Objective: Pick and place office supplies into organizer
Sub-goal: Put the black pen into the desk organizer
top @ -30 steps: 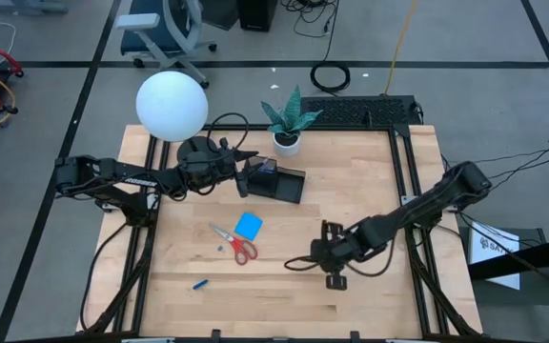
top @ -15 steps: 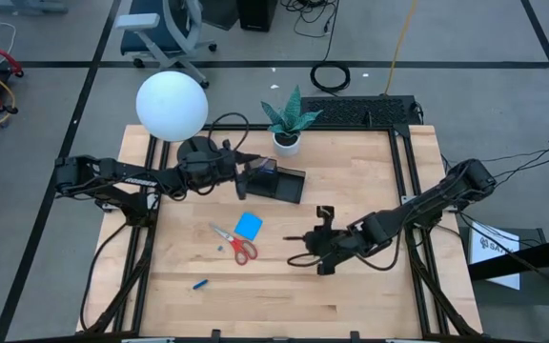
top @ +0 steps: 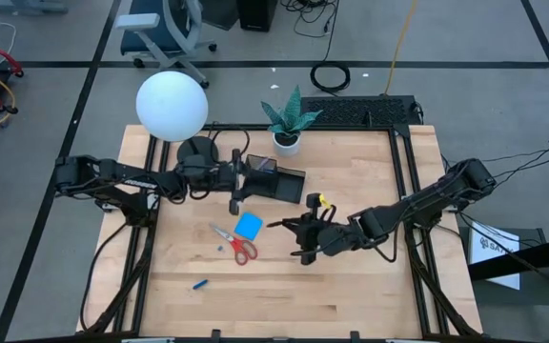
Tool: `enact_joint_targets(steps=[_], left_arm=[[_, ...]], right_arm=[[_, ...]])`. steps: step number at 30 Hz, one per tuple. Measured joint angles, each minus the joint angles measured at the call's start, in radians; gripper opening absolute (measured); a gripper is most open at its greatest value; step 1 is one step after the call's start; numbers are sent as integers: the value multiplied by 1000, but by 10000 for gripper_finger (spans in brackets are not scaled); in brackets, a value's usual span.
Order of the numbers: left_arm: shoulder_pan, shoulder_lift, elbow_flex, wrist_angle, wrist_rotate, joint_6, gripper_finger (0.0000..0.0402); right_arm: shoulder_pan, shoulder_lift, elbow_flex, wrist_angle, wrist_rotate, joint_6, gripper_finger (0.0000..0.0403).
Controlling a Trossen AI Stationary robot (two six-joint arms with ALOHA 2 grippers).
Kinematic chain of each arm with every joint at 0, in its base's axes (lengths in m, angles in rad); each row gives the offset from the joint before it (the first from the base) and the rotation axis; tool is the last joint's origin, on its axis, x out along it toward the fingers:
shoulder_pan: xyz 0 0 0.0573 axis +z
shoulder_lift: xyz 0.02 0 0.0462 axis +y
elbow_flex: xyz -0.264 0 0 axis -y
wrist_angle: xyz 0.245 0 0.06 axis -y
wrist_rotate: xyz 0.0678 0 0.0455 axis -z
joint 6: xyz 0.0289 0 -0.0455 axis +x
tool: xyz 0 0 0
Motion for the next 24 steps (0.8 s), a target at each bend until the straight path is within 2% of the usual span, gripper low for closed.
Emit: enact_joint_targets(steps=[4,11,17,24], left_arm=[[-26,0,0,35,103,20,189],[-66,0,4,28,175,65,189],[-116,0,53,-17,180,37,189],[-190,0,131,-150,177,108,189]], right_arm=[[-2,0,0,30,19,-67,12],[-1,0,0,94,17,-101,12],[-1,0,0,98,18,-116,12],[-1,0,0,99,18,-120,12]])
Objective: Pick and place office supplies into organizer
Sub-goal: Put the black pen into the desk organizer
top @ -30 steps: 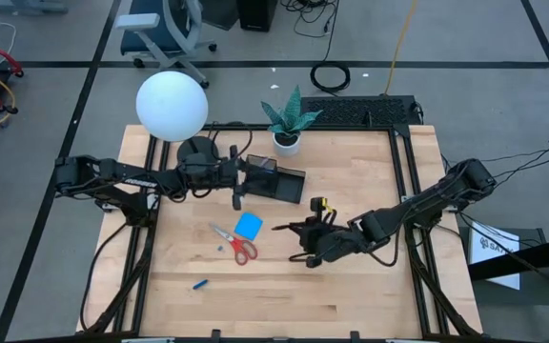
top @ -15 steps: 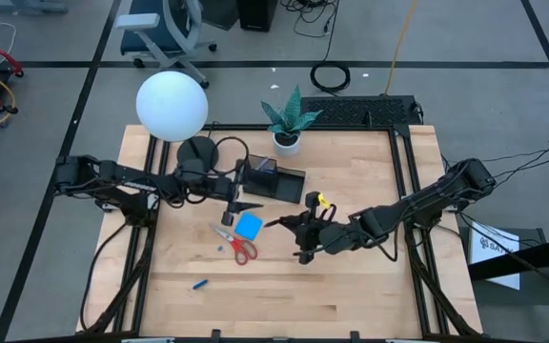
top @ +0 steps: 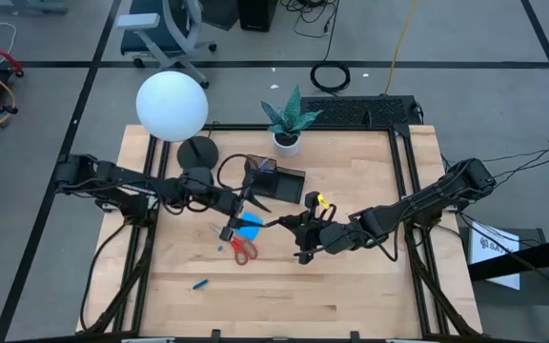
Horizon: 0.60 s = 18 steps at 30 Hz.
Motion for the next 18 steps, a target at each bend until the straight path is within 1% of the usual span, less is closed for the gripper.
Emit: enact_joint_targets(steps=[3,8,18], left_arm=[[-18,0,8,1,-3,13,189],[-32,0,9,0,-48,23,189],[-32,1,9,15,-48,22,189]], right_arm=[[0,0,0,0,0,0,12],[0,0,0,0,-1,0,12],[0,0,0,16,-4,0,12]])
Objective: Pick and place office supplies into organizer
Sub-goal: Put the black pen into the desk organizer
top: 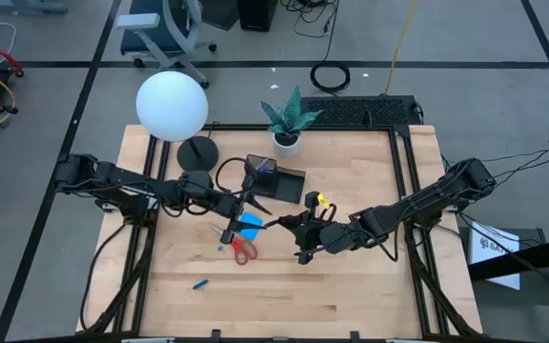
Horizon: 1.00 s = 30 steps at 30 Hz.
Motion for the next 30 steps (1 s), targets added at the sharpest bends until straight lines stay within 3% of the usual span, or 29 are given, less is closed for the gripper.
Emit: enact_joint_targets(steps=[6,18,21,26,30], left_arm=[[-5,47,11,64,1,-13,189],[-21,133,116,7,-2,13,184],[-21,131,117,5,-2,26,154],[-21,132,117,-1,-14,78,49],[-23,131,117,-11,2,94,39]], right_arm=[[0,0,0,0,0,0,12],[0,0,-56,105,0,-41,12],[0,-10,-57,103,0,-49,12],[5,-17,-57,106,-1,-33,11],[10,-19,-57,104,1,-44,4]])
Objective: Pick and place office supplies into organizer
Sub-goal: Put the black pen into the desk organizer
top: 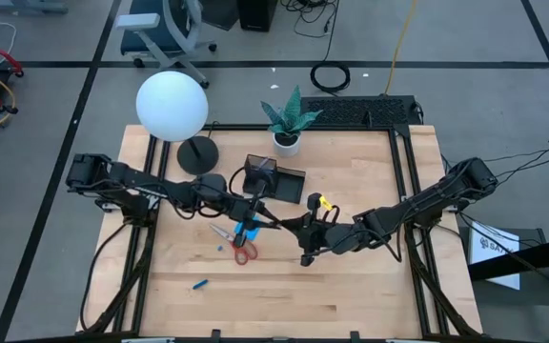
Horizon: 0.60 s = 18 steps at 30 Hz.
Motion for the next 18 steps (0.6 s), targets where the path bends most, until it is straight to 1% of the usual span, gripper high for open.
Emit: enact_joint_targets(steps=[5,8,11,14,16,18], left_arm=[[-5,0,0,2,6,5,39],[-4,-2,0,7,-2,-23,39],[1,-13,2,10,-22,-80,39],[8,-14,17,9,-24,-166,39],[9,-19,32,5,-24,-250,39],[11,-21,55,11,-25,-363,39]], right_arm=[[6,0,0,-10,5,-29,4],[20,0,0,-37,18,-70,5],[47,0,0,-45,109,-140,11],[78,-1,0,-59,225,-241,22],[100,-1,0,-71,294,-318,31],[123,-1,0,-95,330,-399,43]])
